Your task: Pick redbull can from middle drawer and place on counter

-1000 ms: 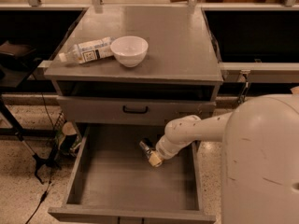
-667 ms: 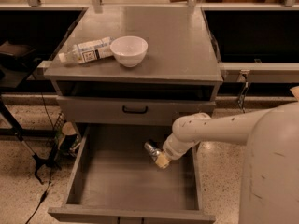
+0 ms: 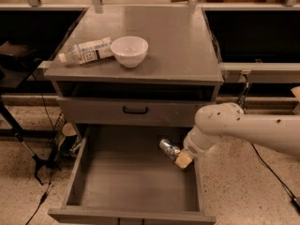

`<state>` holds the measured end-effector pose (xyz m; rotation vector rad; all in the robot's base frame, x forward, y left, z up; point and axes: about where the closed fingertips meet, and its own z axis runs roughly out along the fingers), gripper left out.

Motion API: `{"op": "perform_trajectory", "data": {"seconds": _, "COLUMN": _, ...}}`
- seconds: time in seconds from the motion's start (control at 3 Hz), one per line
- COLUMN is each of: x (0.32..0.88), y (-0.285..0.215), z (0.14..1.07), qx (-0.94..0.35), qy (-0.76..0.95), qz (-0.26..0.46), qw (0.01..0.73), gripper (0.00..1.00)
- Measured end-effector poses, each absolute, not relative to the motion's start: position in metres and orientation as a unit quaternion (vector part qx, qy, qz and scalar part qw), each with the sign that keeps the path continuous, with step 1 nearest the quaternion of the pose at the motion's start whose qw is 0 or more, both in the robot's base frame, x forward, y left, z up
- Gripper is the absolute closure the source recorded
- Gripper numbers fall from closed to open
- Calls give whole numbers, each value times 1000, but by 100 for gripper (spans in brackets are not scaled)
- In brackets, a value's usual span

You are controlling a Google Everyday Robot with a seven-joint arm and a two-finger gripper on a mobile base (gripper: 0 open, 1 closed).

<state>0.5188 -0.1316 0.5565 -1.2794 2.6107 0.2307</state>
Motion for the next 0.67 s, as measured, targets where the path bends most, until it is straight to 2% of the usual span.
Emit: {"op": "perform_trajectory", "data": {"seconds": 0.67, "x": 499, "y": -195, "z": 654, "qx": -448, "qy": 883, "qz": 44, "qw": 137, "gripper": 100}}
